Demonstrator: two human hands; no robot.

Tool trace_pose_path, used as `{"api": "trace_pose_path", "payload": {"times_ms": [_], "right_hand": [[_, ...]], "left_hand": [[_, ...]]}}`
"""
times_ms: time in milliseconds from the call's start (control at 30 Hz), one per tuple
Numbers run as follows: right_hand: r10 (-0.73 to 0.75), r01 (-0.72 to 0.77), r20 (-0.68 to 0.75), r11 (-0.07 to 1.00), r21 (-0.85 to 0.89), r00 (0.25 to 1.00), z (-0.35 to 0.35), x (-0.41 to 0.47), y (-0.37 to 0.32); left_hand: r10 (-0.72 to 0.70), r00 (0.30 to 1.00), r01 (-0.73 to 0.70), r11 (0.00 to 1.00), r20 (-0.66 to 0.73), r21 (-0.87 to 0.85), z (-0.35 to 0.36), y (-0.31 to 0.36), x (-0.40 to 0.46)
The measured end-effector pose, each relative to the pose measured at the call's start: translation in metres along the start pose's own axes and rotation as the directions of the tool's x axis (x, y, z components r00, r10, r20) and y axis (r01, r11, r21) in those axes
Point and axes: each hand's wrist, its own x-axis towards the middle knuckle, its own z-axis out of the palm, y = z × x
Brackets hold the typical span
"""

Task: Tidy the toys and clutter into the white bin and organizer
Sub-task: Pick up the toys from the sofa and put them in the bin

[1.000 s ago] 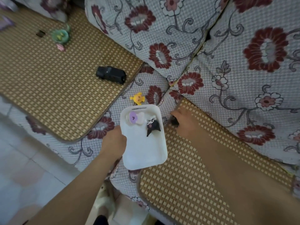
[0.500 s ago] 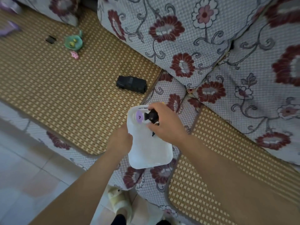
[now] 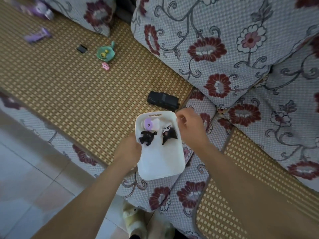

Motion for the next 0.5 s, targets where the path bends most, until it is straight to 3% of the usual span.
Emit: {"api": "trace_pose_path", "payload": {"times_ms": [100,267,367,500], "right_hand": [[0.146,-0.145,0.005,0.982,-0.125,0.989,-0.001,0.016,0.030],[0.309,-0.172,0.274,0.887,-0.428,0.911,0.021,0.029,0.076],[0.385,-0.232,0.260,0.851,-0.471,0.885,0.035,0.030,0.087],[0.303,-0.235,0.140,0.901,-0.365,0.943,0.035,0.035,0.093]], "left_hand": [[-0.019,1.000,0.019,1.000,-0.022,0.003,-0.007,-0.009,0.004],[-0.027,0.998,0.027,1.000,-0.055,-0.017,-0.008,-0.020,0.015],[-0.027,0.997,0.028,0.999,-0.070,0.017,-0.001,-0.029,0.024],[-0.082,0.992,0.089,0.993,-0.092,0.074,0.009,-0.035,0.032]]}}
